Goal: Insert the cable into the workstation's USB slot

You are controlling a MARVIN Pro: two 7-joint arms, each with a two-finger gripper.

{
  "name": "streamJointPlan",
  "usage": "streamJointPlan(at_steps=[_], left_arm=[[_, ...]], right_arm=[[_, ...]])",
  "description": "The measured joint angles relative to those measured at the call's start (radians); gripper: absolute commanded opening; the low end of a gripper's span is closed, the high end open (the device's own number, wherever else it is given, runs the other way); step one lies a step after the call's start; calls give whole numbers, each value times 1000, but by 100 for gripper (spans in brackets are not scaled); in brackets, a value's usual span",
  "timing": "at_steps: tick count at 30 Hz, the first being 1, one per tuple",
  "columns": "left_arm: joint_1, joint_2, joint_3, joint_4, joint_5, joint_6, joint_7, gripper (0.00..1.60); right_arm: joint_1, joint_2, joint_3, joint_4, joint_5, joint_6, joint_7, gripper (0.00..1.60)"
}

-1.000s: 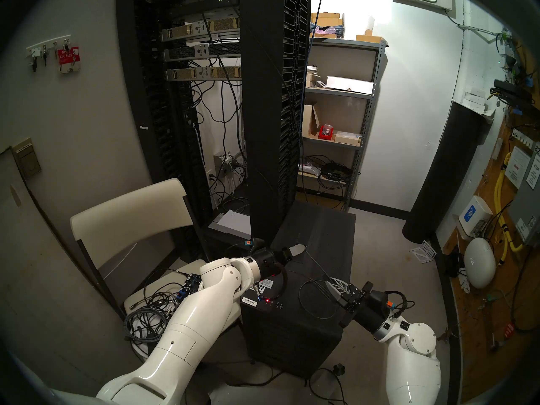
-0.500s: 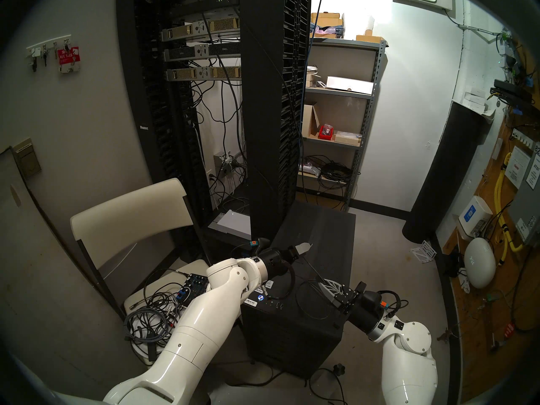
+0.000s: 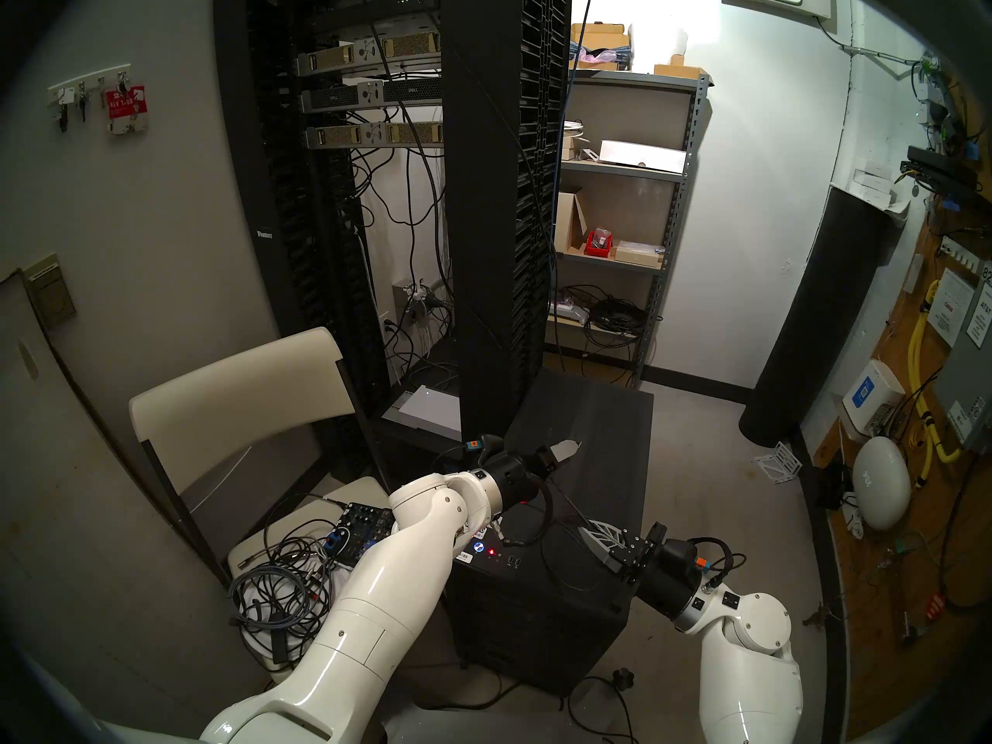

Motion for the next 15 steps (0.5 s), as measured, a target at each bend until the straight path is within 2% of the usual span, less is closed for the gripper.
streamJointPlan(at_steps=[2, 3, 4, 6, 9, 11, 12, 13, 15], left_arm=[[-10, 0, 4, 26, 12, -9, 8, 139], [-13, 0, 6, 35, 17, -12, 10, 126], [-18, 0, 10, 47, 24, -16, 10, 102], [-25, 0, 13, 61, 32, -21, 10, 104], [-38, 0, 19, 84, 46, -31, 8, 115], [-43, 0, 19, 93, 52, -35, 8, 115], [-46, 0, 19, 99, 55, -38, 7, 107], [-50, 0, 19, 104, 58, -40, 7, 108], [-57, 0, 18, 115, 61, -45, 5, 84]], right_arm=[[-8, 0, 8, -10, 1, 7, 4, 0], [-11, 0, 11, -13, 1, 9, 5, 0], [-15, 1, 18, -18, 1, 12, 6, 0], [-21, 1, 26, -24, 1, 16, 8, 0], [-29, 4, 39, -35, 1, 25, 12, 0], [-32, 7, 44, -39, 0, 28, 14, 0], [-34, 9, 47, -41, -1, 31, 16, 0], [-36, 11, 50, -43, -1, 33, 17, 0], [-39, 14, 54, -48, -2, 39, 22, 0]])
